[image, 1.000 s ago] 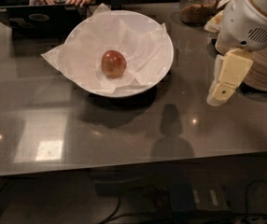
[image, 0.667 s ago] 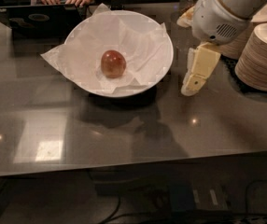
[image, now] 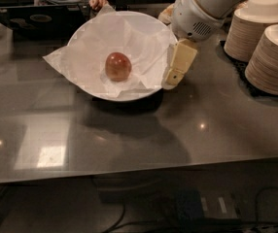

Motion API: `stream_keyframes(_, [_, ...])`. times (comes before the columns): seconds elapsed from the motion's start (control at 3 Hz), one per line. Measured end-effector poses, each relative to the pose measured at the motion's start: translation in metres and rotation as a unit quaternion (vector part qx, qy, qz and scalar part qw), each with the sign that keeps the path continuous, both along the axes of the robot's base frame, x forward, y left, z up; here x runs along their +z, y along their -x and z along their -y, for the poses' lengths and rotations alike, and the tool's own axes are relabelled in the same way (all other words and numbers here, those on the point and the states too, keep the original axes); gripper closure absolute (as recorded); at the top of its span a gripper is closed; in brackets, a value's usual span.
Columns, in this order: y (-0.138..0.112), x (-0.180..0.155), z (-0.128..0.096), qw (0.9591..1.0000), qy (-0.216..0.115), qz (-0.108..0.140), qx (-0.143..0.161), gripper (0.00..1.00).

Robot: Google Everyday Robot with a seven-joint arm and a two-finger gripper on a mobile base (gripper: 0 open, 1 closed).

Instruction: Pick apple from white bowl

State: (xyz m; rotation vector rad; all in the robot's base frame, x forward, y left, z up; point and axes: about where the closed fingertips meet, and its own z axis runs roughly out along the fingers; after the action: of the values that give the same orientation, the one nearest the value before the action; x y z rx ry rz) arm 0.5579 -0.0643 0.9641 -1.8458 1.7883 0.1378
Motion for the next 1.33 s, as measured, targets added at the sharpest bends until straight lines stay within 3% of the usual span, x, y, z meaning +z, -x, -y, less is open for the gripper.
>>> stream_keyframes(0.67, [-0.043,0.000,-0.045,0.9973,-0.063,0.025,0.031,0.00])
stream_keyframes(1.33, [-0.068,-0.012,-0.076,0.9948,-0.085,0.016,0.053,0.10])
